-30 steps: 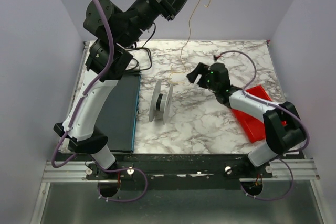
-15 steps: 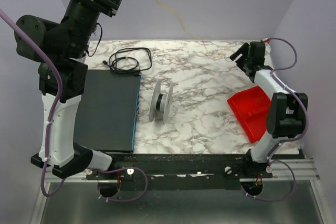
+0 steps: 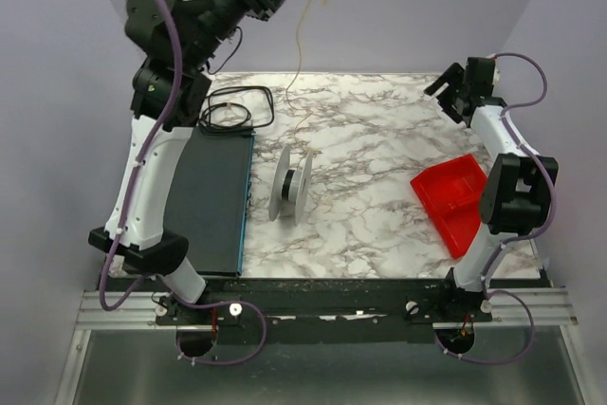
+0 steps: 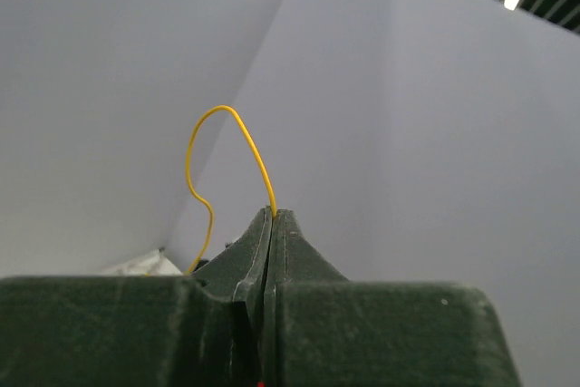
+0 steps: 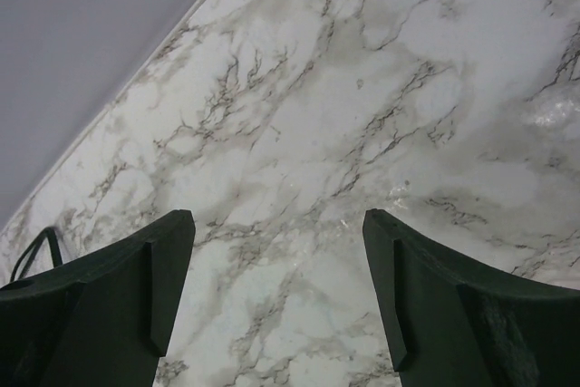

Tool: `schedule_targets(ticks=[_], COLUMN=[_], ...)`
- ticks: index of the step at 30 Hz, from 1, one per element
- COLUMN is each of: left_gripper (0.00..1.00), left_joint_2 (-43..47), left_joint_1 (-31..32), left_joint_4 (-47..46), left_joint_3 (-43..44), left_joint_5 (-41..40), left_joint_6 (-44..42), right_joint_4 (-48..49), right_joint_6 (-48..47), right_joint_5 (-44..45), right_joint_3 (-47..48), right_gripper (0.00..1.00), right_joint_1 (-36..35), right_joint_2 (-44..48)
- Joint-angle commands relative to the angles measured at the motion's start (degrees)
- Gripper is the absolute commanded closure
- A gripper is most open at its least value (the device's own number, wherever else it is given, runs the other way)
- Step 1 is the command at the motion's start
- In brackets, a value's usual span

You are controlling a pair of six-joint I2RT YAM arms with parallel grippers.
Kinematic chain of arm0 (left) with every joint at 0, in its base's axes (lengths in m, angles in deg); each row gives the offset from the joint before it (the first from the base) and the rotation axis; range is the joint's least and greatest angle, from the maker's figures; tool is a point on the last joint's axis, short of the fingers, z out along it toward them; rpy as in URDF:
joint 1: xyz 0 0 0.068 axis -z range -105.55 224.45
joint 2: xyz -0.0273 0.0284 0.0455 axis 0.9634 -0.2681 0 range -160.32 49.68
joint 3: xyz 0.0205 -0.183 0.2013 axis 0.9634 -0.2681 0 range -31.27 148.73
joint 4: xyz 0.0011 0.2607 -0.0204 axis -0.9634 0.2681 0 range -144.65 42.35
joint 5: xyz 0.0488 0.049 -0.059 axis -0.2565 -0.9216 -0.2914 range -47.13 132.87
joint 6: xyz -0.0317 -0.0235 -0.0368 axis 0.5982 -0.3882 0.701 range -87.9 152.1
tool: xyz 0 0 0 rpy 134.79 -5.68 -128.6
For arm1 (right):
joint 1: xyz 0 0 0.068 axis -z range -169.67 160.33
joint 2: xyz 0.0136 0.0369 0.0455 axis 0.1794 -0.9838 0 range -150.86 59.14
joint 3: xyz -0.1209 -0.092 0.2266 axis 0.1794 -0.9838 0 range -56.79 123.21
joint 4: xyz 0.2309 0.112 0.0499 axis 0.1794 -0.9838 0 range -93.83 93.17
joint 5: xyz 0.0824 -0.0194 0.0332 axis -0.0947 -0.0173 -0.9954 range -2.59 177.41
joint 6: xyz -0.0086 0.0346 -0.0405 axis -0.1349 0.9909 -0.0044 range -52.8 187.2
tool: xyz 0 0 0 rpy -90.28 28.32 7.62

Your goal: Wrap the cables

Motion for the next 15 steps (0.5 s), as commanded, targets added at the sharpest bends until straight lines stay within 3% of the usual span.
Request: schedule_targets(ticks=[1,10,15], left_gripper=[1.00,1.00,1.00], left_joint_2=[-4.09,-8.69,-5.23], left_joint_1=[5.65,12.07,12.30], left_joint_4=[5.30,11.74,15.59], left_joint_3=[1.50,4.29,-5.90], left_joint_5=[6.54,7.51,8.86], left_joint_6=[-3.13,-8.57,-11.79], right_joint_4=[-1.38,6.69,17.93], right_joint_6=[-0.26,2.81,4.77], right_joint_5=[-4.92,-16.84,-27.08], right_joint_3=[-2.74,-8.40,-18.61], right_gripper=[0.17,0.17,0.17], right_joint_1=[-0.11,-0.14,-0.18], right_joint_2=[5.72,19.73,29.97])
